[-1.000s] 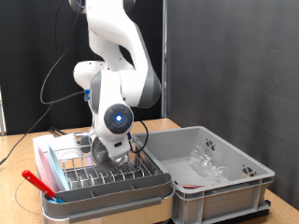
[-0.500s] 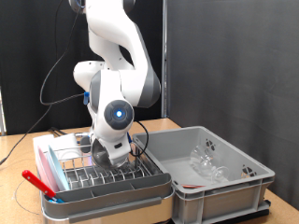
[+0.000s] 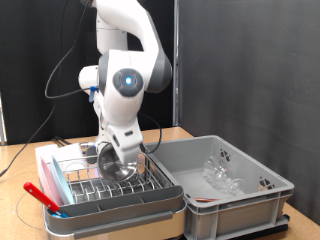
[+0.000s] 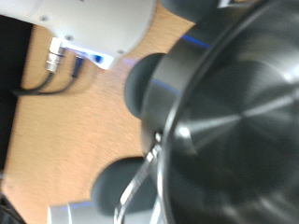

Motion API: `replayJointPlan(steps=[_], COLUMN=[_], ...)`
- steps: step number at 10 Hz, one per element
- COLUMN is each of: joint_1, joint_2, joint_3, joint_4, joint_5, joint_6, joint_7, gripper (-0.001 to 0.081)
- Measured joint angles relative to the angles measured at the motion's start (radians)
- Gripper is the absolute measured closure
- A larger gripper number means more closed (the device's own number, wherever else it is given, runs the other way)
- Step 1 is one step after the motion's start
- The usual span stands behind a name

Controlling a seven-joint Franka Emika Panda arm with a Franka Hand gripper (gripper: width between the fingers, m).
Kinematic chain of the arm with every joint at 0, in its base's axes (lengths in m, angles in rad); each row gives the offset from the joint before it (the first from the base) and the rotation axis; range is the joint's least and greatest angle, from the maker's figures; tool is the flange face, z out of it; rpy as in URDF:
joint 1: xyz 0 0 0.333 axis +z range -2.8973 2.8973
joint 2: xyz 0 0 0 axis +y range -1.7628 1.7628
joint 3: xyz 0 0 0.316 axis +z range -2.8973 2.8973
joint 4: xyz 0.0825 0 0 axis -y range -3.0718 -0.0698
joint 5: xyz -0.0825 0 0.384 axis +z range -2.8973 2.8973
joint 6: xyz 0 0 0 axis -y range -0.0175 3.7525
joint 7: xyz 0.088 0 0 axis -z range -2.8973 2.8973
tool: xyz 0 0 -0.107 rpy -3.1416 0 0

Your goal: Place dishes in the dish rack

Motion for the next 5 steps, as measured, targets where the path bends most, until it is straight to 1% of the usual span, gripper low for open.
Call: replayJointPlan(steps=[1,2,3,4,5], joint_1=[0.000,0.000,0.000,0.001,0.002], joint_2=[-0.053,-0.109,-0.156,-0.188,-0.204], joint_3=[0.000,0.000,0.002,0.004,0.006], joint_4=[-0.037,-0.088,-0.137,-0.174,-0.199], joint_5=[0.001,0.001,0.000,0.000,0.000], joint_6=[0.073,0.156,0.203,0.215,0.217], joint_7=[0.024,0.056,0.073,0.080,0.085], gripper=[0.0001,0.0001,0.0001,0.0001,0.0001])
